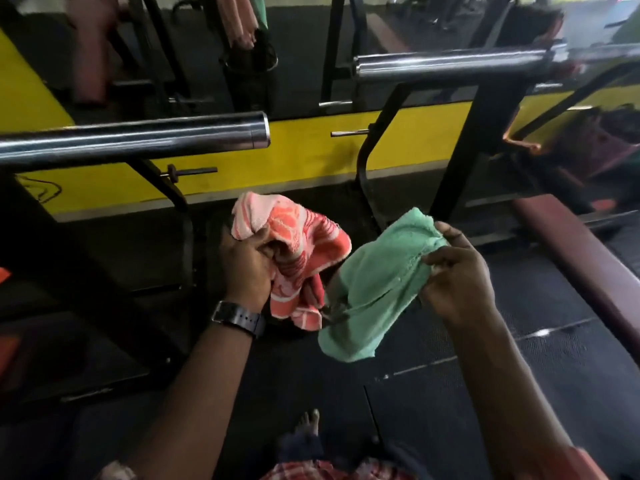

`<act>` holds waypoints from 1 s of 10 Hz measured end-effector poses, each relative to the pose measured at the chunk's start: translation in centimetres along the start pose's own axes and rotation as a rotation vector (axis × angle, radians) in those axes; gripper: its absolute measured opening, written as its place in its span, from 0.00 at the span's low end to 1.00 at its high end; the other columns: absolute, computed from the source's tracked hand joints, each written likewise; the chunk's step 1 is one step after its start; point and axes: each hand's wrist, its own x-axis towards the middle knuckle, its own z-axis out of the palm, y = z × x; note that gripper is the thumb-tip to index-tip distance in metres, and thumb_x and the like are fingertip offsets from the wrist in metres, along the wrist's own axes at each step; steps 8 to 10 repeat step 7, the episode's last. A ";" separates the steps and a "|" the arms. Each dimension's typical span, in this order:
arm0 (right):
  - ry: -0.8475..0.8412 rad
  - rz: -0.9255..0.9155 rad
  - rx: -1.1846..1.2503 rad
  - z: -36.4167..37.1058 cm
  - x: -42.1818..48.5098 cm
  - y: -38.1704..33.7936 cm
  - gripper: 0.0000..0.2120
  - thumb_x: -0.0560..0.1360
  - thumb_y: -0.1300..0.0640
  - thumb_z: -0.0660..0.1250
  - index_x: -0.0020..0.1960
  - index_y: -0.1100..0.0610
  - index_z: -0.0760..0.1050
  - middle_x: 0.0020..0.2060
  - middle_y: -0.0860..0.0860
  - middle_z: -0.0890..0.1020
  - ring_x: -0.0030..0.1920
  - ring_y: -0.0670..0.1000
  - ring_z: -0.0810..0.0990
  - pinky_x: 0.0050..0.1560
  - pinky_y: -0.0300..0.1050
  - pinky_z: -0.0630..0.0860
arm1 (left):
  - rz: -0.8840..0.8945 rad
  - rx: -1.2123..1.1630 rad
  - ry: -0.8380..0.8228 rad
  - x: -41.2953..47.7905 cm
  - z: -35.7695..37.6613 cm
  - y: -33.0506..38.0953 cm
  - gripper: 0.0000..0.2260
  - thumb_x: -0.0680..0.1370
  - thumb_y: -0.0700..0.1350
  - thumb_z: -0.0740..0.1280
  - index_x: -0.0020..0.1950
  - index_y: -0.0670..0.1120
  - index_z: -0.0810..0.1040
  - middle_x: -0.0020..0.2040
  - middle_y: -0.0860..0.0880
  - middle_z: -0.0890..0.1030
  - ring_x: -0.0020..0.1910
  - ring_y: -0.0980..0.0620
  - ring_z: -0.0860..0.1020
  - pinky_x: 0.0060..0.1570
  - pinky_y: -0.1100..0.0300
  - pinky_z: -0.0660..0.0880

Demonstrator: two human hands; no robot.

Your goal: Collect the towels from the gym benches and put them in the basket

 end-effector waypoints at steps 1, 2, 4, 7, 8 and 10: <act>-0.038 0.042 -0.012 2.0 4.6 -0.2 0.23 0.62 0.78 0.54 0.46 0.56 0.75 0.50 0.56 0.81 0.52 0.58 0.79 0.60 0.58 0.74 | -0.103 0.145 0.042 2.9 -0.1 -2.2 0.23 0.73 0.29 0.63 0.64 0.46 0.76 0.58 0.47 0.81 0.57 0.46 0.80 0.49 0.54 0.78; -0.076 0.096 0.008 3.9 9.2 0.2 0.23 0.61 0.78 0.53 0.44 0.56 0.76 0.47 0.55 0.82 0.50 0.57 0.80 0.57 0.56 0.76 | -0.134 0.161 0.119 4.4 -0.2 -3.8 0.18 0.76 0.29 0.61 0.55 0.50 0.78 0.53 0.52 0.80 0.53 0.53 0.78 0.49 0.60 0.76; -0.177 0.260 -0.015 8.1 17.2 2.3 0.22 0.62 0.78 0.49 0.43 0.57 0.72 0.54 0.61 0.75 0.56 0.62 0.73 0.67 0.63 0.66 | -0.064 0.132 0.273 5.2 1.4 -3.4 0.14 0.80 0.31 0.62 0.55 0.49 0.77 0.56 0.52 0.79 0.56 0.55 0.78 0.53 0.57 0.78; -0.309 0.263 -0.372 10.7 22.8 6.2 0.14 0.73 0.71 0.57 0.44 0.59 0.79 0.44 0.56 0.81 0.44 0.50 0.80 0.49 0.44 0.76 | -0.034 0.145 0.522 3.2 3.2 -3.3 0.12 0.79 0.33 0.65 0.55 0.48 0.78 0.60 0.47 0.79 0.61 0.48 0.78 0.58 0.49 0.78; -0.309 0.263 -0.372 10.7 22.8 6.2 0.14 0.73 0.71 0.57 0.44 0.59 0.79 0.44 0.56 0.81 0.44 0.50 0.80 0.49 0.44 0.76 | -0.034 0.145 0.522 3.2 3.2 -3.3 0.12 0.79 0.33 0.65 0.55 0.48 0.78 0.60 0.47 0.79 0.61 0.48 0.78 0.58 0.49 0.78; -0.309 0.263 -0.372 10.7 22.8 6.2 0.14 0.73 0.71 0.57 0.44 0.59 0.79 0.44 0.56 0.81 0.44 0.50 0.80 0.49 0.44 0.76 | -0.034 0.145 0.522 3.2 3.2 -3.3 0.12 0.79 0.33 0.65 0.55 0.48 0.78 0.60 0.47 0.79 0.61 0.48 0.78 0.58 0.49 0.78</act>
